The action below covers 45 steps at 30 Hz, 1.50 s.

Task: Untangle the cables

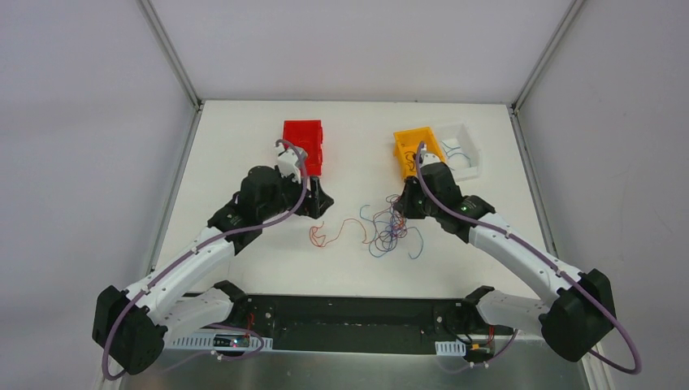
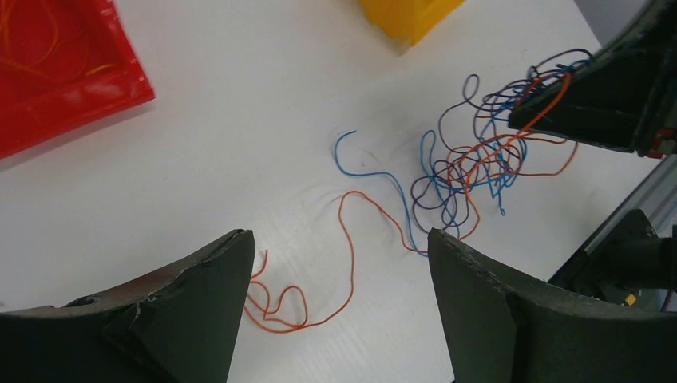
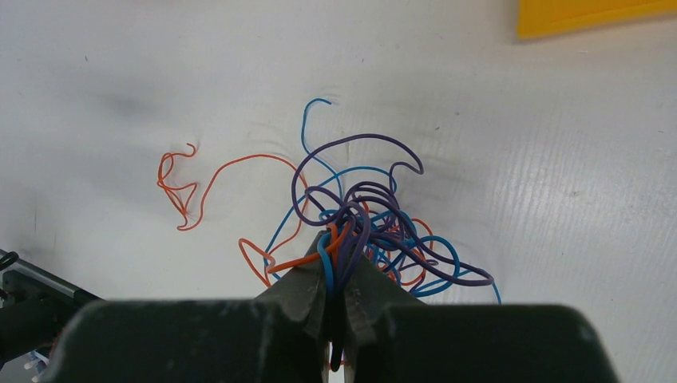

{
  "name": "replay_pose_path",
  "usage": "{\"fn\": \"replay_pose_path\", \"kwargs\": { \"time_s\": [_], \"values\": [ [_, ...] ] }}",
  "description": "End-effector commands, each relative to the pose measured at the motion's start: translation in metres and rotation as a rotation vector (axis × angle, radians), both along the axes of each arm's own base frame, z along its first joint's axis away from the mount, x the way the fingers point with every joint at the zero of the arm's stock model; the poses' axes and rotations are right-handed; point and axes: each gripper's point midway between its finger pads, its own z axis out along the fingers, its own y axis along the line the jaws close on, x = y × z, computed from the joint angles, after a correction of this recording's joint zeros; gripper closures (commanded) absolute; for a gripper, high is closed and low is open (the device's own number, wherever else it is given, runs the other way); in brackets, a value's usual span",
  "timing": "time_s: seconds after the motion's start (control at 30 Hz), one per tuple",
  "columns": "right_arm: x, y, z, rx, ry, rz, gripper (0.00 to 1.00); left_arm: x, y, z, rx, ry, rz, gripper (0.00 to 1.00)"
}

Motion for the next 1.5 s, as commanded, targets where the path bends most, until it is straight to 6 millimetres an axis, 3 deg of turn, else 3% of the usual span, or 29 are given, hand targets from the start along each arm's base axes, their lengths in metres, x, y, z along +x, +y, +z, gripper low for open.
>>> {"fn": "replay_pose_path", "kwargs": {
  "time_s": [0.0,0.2,0.47,0.77,0.93,1.1,1.27,1.37,1.43,1.47],
  "values": [
    [0.002,0.008,0.024,0.028,-0.039,0.038,0.95,-0.004,-0.04,0.033,-0.016,-0.205,-0.17,0.19],
    [0.001,0.007,0.028,0.013,-0.041,0.049,0.95,-0.014,-0.069,0.037,-0.016,-0.293,-0.312,0.21],
    [-0.005,0.015,0.034,0.053,-0.03,0.088,0.94,-0.024,-0.114,0.026,0.028,-0.332,-0.532,0.29],
    [-0.008,0.015,0.037,0.064,-0.03,0.096,0.94,-0.013,-0.148,0.023,0.008,-0.307,-0.587,0.35],
    [-0.008,0.016,0.036,0.064,-0.025,0.098,0.94,-0.012,-0.171,0.01,0.02,-0.278,-0.637,0.4],
    [-0.008,0.017,0.037,0.068,-0.025,0.101,0.94,-0.012,-0.178,-0.005,0.039,-0.246,-0.648,0.42],
    [-0.009,0.016,0.036,0.07,-0.025,0.099,0.94,-0.013,-0.183,-0.011,0.034,-0.225,-0.66,0.56],
    [-0.008,0.016,0.035,0.07,-0.026,0.096,0.94,-0.016,-0.186,-0.015,0.024,-0.198,-0.671,0.76],
    [-0.008,0.015,0.034,0.067,-0.026,0.091,0.94,-0.016,-0.184,-0.02,0.026,-0.176,-0.66,0.95],
    [-0.008,0.014,0.033,0.065,-0.025,0.09,0.94,-0.015,-0.181,-0.021,0.033,-0.171,-0.645,0.99]
  ]
}}
